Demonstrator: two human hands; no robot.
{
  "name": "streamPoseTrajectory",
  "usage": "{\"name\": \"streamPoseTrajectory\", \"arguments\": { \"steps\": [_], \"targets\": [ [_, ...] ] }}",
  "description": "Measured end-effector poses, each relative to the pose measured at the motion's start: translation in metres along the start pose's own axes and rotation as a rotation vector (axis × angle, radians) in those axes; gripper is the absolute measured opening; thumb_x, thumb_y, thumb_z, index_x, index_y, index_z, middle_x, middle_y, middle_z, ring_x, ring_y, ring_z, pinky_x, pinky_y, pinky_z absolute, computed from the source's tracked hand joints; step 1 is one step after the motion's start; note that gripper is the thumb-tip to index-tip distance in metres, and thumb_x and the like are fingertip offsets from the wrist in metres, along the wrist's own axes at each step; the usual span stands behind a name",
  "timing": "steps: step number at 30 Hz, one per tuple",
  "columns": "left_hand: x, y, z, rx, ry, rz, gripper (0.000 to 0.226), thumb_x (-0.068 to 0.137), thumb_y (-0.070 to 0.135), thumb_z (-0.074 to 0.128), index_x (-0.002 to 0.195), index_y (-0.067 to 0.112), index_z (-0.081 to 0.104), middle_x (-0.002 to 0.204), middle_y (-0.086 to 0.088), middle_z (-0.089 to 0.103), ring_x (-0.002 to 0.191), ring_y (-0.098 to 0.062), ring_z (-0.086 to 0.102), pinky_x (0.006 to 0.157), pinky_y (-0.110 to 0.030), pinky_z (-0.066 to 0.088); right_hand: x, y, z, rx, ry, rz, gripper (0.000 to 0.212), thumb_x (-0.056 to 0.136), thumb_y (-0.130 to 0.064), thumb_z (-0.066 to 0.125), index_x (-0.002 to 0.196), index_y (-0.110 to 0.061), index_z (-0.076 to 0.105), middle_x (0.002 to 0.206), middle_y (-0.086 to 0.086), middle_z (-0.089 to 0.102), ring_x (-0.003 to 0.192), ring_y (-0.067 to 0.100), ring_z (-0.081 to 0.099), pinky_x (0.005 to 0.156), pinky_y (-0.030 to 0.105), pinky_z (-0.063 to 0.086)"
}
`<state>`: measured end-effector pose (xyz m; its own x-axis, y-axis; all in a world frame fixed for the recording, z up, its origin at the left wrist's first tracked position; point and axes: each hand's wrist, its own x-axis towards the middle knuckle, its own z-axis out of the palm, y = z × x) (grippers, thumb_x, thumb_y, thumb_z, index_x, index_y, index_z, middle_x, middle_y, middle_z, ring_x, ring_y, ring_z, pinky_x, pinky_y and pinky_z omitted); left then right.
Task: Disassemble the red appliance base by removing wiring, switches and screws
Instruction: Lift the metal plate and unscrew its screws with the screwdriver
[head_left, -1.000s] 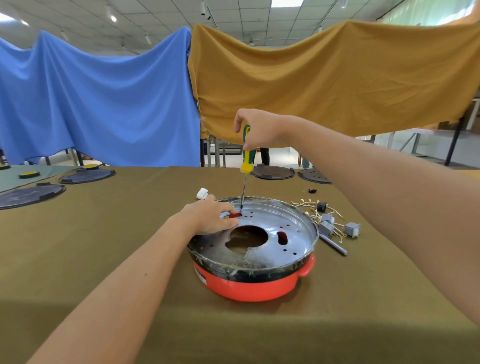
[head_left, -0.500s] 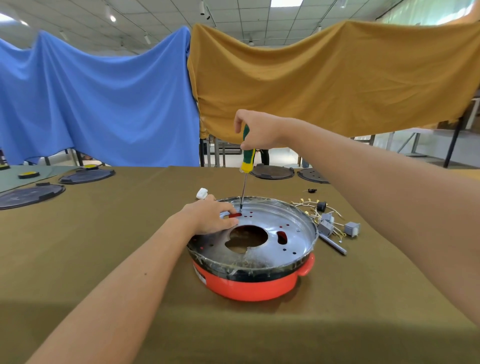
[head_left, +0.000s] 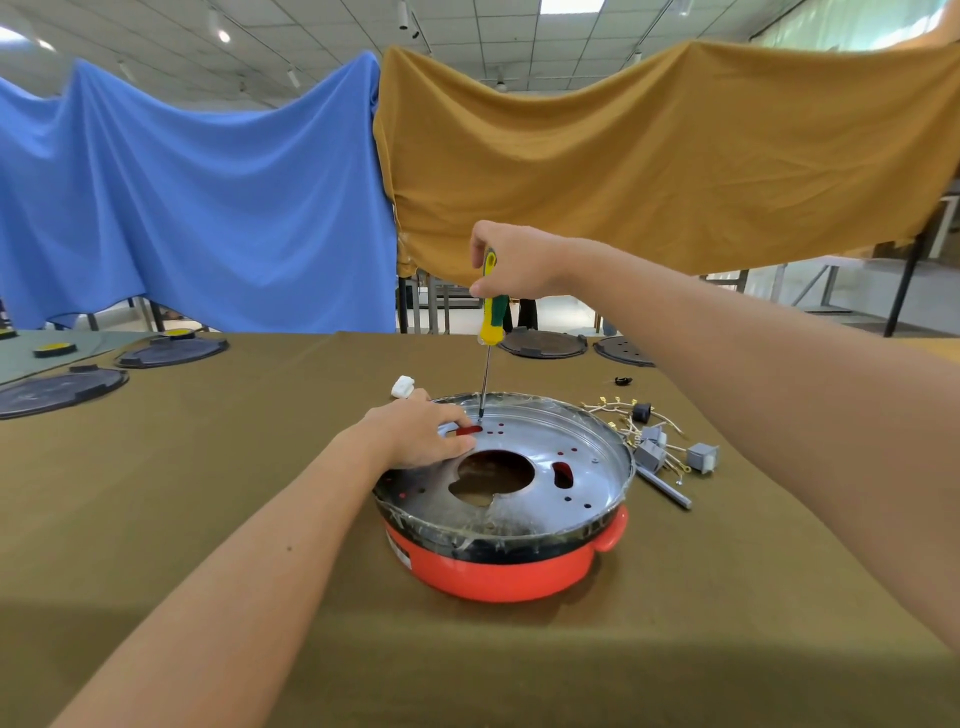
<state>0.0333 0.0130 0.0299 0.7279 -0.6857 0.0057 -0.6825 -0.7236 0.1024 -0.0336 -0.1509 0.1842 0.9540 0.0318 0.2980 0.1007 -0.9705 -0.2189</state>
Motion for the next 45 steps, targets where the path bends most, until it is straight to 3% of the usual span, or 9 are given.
{"name": "streamPoseTrajectory", "arguments": {
  "steps": [7, 12, 16, 21, 26, 30, 33, 42, 45],
  "targets": [
    [0.0, -0.001, -0.001, 0.005, -0.003, -0.003, 0.048, 0.092, 0.068, 0.04, 0.136, 0.05, 0.045, 0.135, -0.01, 0.039, 0.114, -0.031, 0.053, 0.097, -0.045, 0.046, -0.003, -0.002, 0.0, 0.192, -0.016, 0.065, 0.04, 0.082, 0.006, 0.05, 0.119, -0.007, 0.049, 0.089, 0.003, 0.047, 0.073, 0.015, 0.044, 0.059, 0.027, 0.039],
    [0.0, 0.0, -0.001, 0.0, -0.004, -0.004, 0.047, 0.092, 0.068, 0.04, 0.135, 0.05, 0.045, 0.135, -0.01, 0.039, 0.114, -0.031, 0.052, 0.097, -0.044, 0.046, -0.001, 0.002, 0.001, 0.035, -0.055, 0.075, 0.024, 0.088, -0.018, 0.054, 0.11, -0.014, 0.046, 0.089, 0.004, 0.052, 0.073, 0.019, 0.047, 0.057, 0.03, 0.036],
    [-0.001, 0.001, -0.001, -0.003, -0.003, -0.003, 0.047, 0.092, 0.067, 0.04, 0.135, 0.048, 0.046, 0.132, -0.01, 0.04, 0.111, -0.03, 0.053, 0.093, -0.041, 0.045, 0.002, 0.004, 0.003, -0.07, 0.006, 0.05, 0.036, 0.098, -0.05, 0.051, 0.105, -0.015, 0.042, 0.083, -0.005, 0.047, 0.071, 0.012, 0.045, 0.058, 0.029, 0.034],
    [-0.002, 0.001, -0.001, 0.002, -0.006, -0.007, 0.046, 0.093, 0.066, 0.04, 0.135, 0.049, 0.045, 0.134, -0.01, 0.04, 0.113, -0.031, 0.052, 0.098, -0.045, 0.046, 0.002, 0.006, 0.008, 0.087, 0.031, -0.025, 0.021, 0.097, -0.02, 0.061, 0.11, -0.015, 0.047, 0.086, -0.002, 0.047, 0.073, 0.015, 0.045, 0.06, 0.027, 0.037],
    [-0.001, 0.001, -0.002, 0.009, -0.011, -0.01, 0.048, 0.093, 0.066, 0.039, 0.137, 0.048, 0.044, 0.139, -0.012, 0.037, 0.118, -0.033, 0.051, 0.1, -0.048, 0.045, -0.001, 0.0, 0.003, 0.305, -0.011, 0.03, 0.039, 0.082, 0.007, 0.055, 0.116, -0.01, 0.048, 0.09, 0.001, 0.049, 0.072, 0.013, 0.046, 0.059, 0.025, 0.038],
    [0.0, 0.001, -0.002, 0.005, -0.006, -0.003, 0.047, 0.093, 0.066, 0.04, 0.136, 0.047, 0.045, 0.137, -0.011, 0.039, 0.115, -0.032, 0.052, 0.099, -0.047, 0.046, 0.001, -0.001, 0.008, 0.125, 0.028, 0.042, 0.023, 0.092, -0.022, 0.059, 0.108, -0.011, 0.047, 0.083, -0.001, 0.048, 0.071, 0.015, 0.044, 0.057, 0.027, 0.033],
    [0.0, 0.0, -0.001, 0.005, -0.003, -0.003, 0.048, 0.093, 0.066, 0.04, 0.137, 0.048, 0.045, 0.138, -0.011, 0.038, 0.118, -0.032, 0.051, 0.099, -0.046, 0.045, 0.003, 0.001, 0.009, -0.08, 0.066, 0.037, 0.034, 0.1, -0.047, 0.051, 0.103, -0.014, 0.04, 0.079, -0.001, 0.046, 0.067, 0.013, 0.043, 0.056, 0.029, 0.032],
    [-0.001, 0.001, -0.001, 0.02, -0.007, -0.004, 0.048, 0.093, 0.066, 0.039, 0.137, 0.047, 0.044, 0.143, -0.013, 0.035, 0.121, -0.033, 0.05, 0.096, -0.044, 0.043, 0.0, 0.0, 0.004, 0.275, 0.02, 0.013, 0.037, 0.085, 0.004, 0.061, 0.118, -0.009, 0.049, 0.09, 0.001, 0.048, 0.073, 0.013, 0.046, 0.061, 0.025, 0.041],
    [-0.002, 0.001, -0.002, 0.017, -0.004, -0.006, 0.047, 0.093, 0.066, 0.039, 0.136, 0.047, 0.045, 0.14, -0.012, 0.037, 0.118, -0.032, 0.051, 0.095, -0.043, 0.044, 0.001, -0.002, 0.005, 0.277, -0.005, 0.041, 0.033, 0.083, 0.0, 0.06, 0.115, -0.008, 0.05, 0.091, 0.0, 0.047, 0.076, 0.014, 0.046, 0.06, 0.026, 0.038]
  ]
}}
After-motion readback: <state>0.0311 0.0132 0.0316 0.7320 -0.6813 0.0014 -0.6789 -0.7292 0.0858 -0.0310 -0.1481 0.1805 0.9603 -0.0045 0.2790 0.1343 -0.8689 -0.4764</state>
